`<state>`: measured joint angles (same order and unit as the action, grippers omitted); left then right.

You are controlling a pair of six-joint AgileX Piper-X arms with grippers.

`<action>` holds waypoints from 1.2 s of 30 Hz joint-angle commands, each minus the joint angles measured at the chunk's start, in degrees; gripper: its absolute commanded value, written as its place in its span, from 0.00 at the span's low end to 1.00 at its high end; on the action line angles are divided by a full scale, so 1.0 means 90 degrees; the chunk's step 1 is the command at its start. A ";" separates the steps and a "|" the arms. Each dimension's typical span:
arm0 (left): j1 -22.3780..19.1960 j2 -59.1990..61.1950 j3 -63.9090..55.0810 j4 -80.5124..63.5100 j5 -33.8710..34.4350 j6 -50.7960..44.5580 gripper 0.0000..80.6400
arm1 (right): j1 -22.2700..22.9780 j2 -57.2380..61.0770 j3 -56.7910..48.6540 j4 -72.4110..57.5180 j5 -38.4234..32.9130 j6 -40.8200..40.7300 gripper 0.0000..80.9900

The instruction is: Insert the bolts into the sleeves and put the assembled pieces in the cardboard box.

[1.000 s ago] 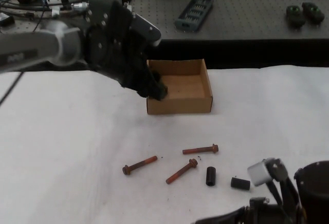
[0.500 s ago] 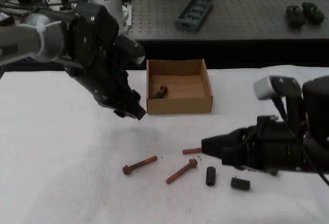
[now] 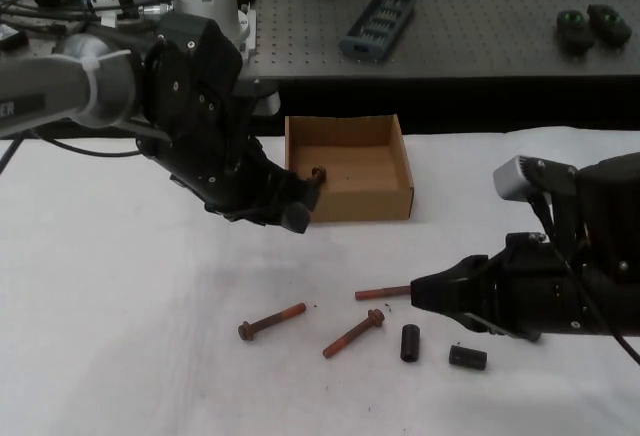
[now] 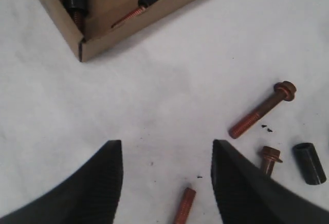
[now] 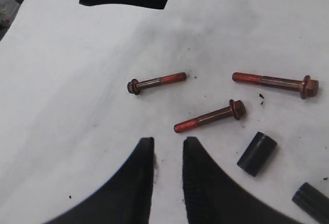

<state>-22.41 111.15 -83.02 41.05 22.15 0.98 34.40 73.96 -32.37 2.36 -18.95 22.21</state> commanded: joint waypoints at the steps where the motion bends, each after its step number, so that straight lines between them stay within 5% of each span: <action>1: -0.0114 -0.0129 -0.0017 -0.0047 0.0091 -0.0108 0.48 | -0.0029 0.0016 -0.0066 0.0037 0.0095 -0.0046 0.21; 19: -0.0353 -0.0365 -0.0017 0.0377 0.0277 0.0758 0.39 | -0.0457 0.0466 -0.0066 0.0081 -0.0248 -0.0137 0.21; 28: -0.1130 -0.0400 -0.0017 0.0437 0.0617 -0.0228 0.39 | -0.0588 0.0547 -0.0066 0.0310 0.0164 -0.0137 0.21; 36: -0.1705 -0.0400 -0.0017 0.0170 -0.0395 -0.0617 0.39 | -0.0952 0.0035 -0.0066 0.1231 0.0641 -0.0358 0.21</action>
<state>-36.59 108.36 -83.02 44.80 22.25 -1.13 26.48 75.62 -32.37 12.35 -13.91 20.01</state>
